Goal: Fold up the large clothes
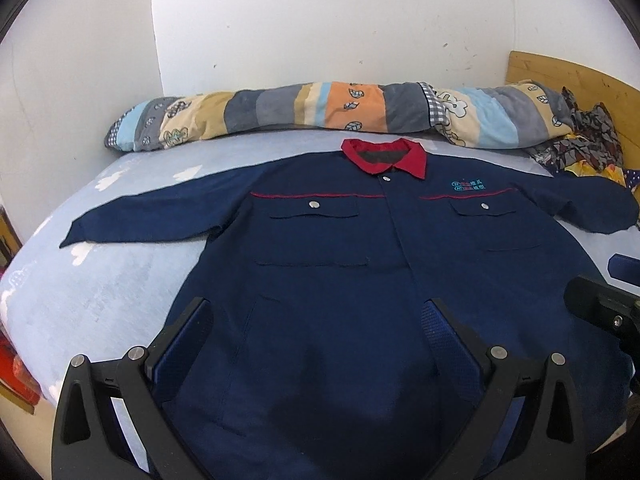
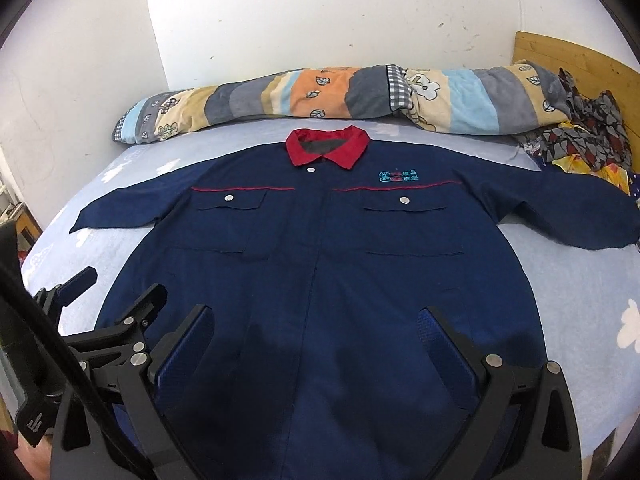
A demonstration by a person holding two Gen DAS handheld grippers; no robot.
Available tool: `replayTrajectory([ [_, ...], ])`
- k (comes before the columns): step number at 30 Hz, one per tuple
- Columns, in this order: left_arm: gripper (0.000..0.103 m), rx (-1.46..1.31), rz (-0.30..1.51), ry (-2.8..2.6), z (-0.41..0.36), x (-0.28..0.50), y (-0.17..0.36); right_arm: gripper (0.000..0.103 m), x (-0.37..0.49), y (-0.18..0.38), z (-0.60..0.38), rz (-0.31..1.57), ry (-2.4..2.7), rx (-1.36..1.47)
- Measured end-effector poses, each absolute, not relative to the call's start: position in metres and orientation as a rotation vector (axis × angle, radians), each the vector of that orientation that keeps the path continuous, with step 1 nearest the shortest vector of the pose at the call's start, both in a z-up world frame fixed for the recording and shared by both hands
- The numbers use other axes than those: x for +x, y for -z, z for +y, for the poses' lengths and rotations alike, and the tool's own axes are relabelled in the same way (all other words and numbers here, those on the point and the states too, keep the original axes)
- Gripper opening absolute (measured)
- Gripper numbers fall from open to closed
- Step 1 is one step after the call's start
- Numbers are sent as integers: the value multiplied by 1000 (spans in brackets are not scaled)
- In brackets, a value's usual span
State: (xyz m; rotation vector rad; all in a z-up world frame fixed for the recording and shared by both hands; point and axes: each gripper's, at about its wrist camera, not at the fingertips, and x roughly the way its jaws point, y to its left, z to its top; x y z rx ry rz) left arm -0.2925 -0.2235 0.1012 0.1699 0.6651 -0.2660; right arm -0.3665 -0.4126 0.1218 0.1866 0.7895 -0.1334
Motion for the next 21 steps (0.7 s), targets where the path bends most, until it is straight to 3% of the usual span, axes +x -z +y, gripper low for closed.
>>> replayTrajectory([
  [21, 103, 158, 655, 251, -217, -292, -103, 103, -364, -115, -415, 813, 155, 150],
])
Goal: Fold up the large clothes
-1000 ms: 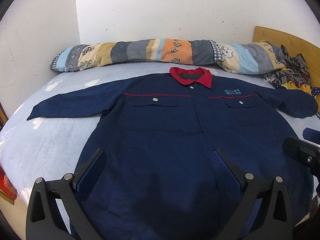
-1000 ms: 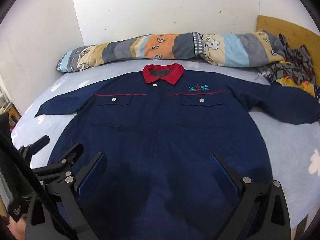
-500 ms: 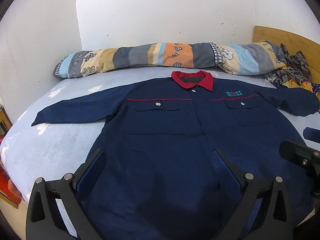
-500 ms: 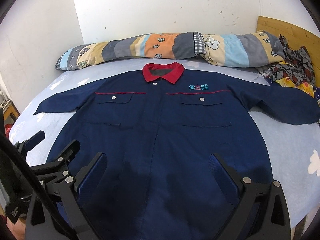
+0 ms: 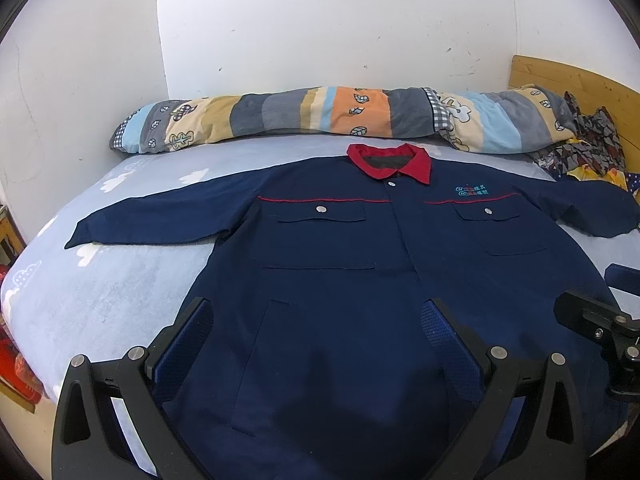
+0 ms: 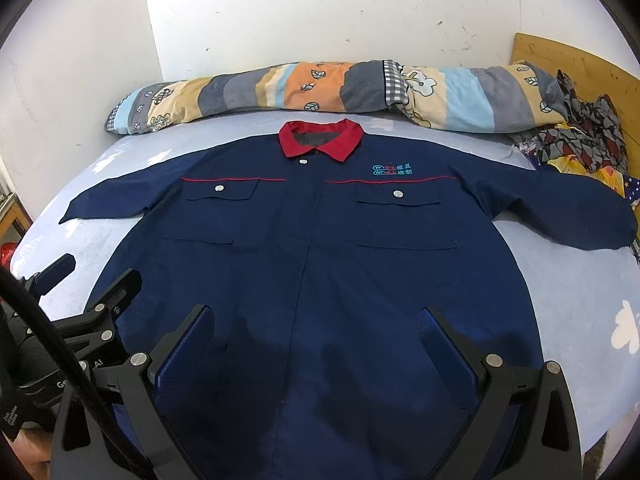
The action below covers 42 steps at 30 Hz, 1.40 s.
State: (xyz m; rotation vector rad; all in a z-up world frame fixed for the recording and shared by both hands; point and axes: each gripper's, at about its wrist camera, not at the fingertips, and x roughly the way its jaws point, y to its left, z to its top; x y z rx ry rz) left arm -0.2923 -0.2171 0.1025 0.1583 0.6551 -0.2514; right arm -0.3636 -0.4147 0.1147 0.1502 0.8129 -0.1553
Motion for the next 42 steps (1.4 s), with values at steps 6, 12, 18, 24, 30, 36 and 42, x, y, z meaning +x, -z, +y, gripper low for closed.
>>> replayTrajectory([
  [6, 103, 157, 656, 251, -217, -293, -102, 103, -364, -114, -415, 814, 153, 150],
  [12, 103, 157, 654, 250, -218, -292, -102, 103, -364, -114, -415, 814, 151, 150],
  [18, 103, 160, 654, 248, -219, -293, -103, 103, -364, -114, -418, 811, 156, 164],
  [24, 103, 162, 658, 257, -217, -294, -105, 103, -366, -117, -427, 805, 149, 199],
  [30, 103, 155, 677, 274, -214, -294, -104, 103, -382, -134, -507, 733, 178, 486],
  [36, 103, 142, 704, 284, -218, -290, -99, 103, -431, -129, -629, 611, 287, 837],
  [42, 103, 189, 721, 315, -236, -289, -89, 100, -475, -117, -748, 500, 441, 960],
])
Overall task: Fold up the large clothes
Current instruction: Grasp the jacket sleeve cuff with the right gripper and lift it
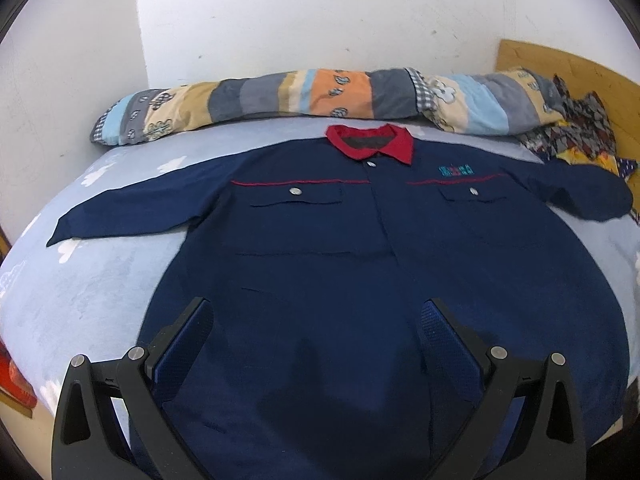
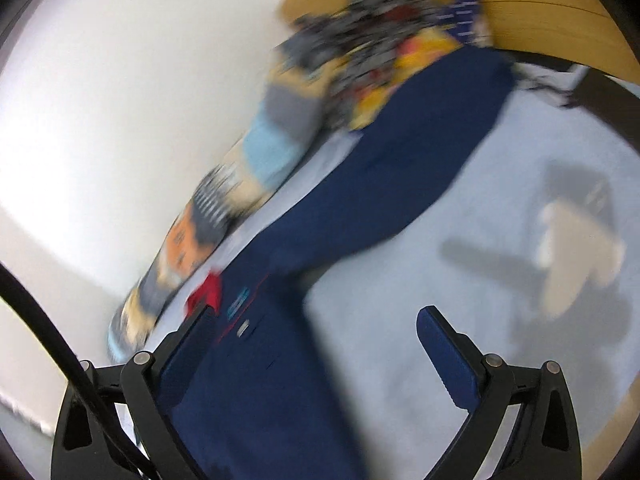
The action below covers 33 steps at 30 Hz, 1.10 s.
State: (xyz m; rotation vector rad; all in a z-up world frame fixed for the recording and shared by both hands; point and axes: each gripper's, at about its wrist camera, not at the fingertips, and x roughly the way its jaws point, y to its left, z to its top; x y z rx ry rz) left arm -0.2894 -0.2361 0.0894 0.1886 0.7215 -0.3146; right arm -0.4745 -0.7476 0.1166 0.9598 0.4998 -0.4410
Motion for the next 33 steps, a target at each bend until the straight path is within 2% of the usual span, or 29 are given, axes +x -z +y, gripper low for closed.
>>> replayTrajectory([
  [2, 103, 203, 728, 327, -242, -290, -85, 88, -486, -109, -787, 473, 487, 1025],
  [10, 103, 266, 759, 371, -272, -282, -68, 61, -488, -86, -922, 357, 611, 1138],
  [17, 103, 286, 796, 404, -294, -273, -55, 60, -465, -52, -979, 448, 773, 1137],
  [27, 103, 272, 833, 426, -306, -269, -45, 59, -437, -30, -1016, 401, 741, 1065],
  [28, 103, 271, 835, 425, -306, -269, -45, 53, -437, -30, -1015, 400, 748, 1055],
  [29, 103, 270, 837, 425, -307, -268, -45, 40, -438, -31, -1012, 395, 751, 1054],
  [30, 103, 269, 838, 427, -307, -269, -45, 33, -444, -33, -1009, 367, 746, 1057],
  [32, 103, 264, 836, 426, -306, -269, -47, 13, -454, -39, -1002, 311, 723, 1055],
  [33, 103, 262, 833, 426, -305, -270, -48, 13, -458, -45, -998, 290, 711, 1042],
])
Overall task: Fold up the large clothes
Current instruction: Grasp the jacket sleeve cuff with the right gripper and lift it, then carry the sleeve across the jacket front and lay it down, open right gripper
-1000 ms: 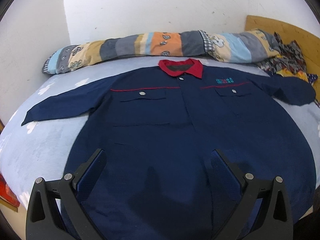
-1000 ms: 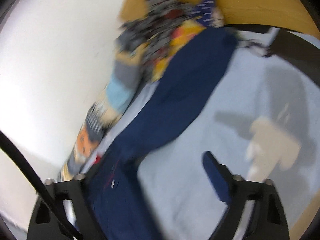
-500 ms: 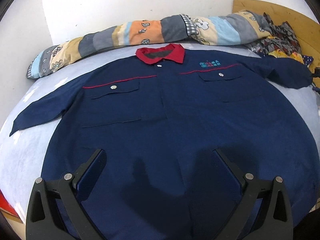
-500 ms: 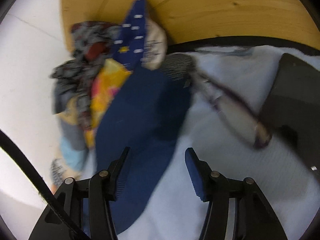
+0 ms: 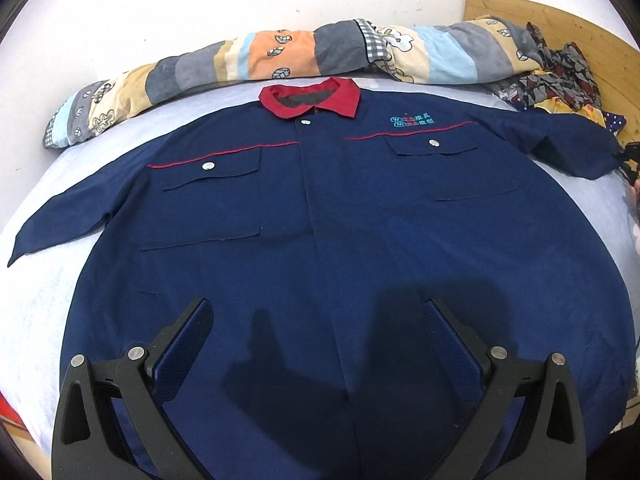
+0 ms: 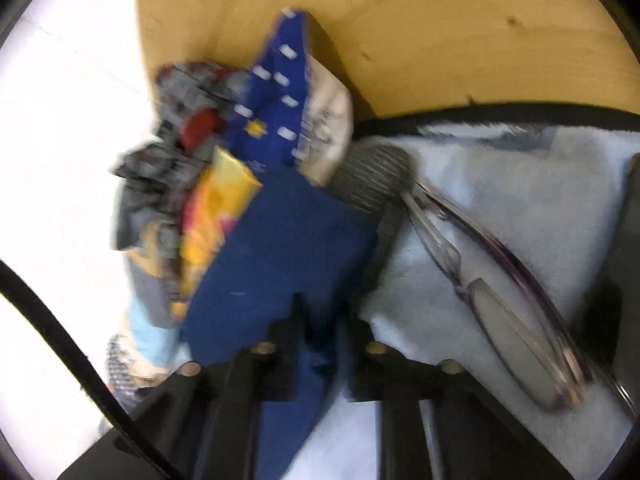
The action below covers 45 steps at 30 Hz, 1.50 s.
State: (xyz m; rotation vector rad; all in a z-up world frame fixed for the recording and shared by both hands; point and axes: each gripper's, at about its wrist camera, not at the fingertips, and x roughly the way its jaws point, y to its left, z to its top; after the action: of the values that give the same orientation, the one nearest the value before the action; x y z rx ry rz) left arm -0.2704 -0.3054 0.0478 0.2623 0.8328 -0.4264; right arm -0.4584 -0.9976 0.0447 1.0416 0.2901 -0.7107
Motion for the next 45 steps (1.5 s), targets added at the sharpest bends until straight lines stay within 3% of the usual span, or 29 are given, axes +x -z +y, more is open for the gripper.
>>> replayTrajectory([
  [16, 103, 209, 735, 417, -276, -286, -83, 13, -381, -248, -855, 193, 353, 757],
  [23, 103, 164, 692, 400, -252, -289, -101, 13, -306, -363, -720, 176, 123, 577],
  [27, 103, 135, 667, 384, -235, -291, -112, 13, -268, -385, -622, 214, -42, 499],
  [31, 103, 106, 645, 359, -214, -294, -122, 13, -228, -354, -513, 334, -202, 429],
  [34, 103, 97, 619, 321, -197, -297, -128, 13, -205, -293, -434, 479, -289, 372],
  [40, 103, 18, 609, 271, -163, -298, -138, 13, -179, -106, -349, 850, -299, 316],
  [43, 103, 5, 623, 276, -159, -298, -138, 23, -176, -38, -340, 1050, -284, 310],
  [45, 103, 3, 631, 287, -161, -298, -137, 35, -183, -28, -338, 1093, -340, 308],
])
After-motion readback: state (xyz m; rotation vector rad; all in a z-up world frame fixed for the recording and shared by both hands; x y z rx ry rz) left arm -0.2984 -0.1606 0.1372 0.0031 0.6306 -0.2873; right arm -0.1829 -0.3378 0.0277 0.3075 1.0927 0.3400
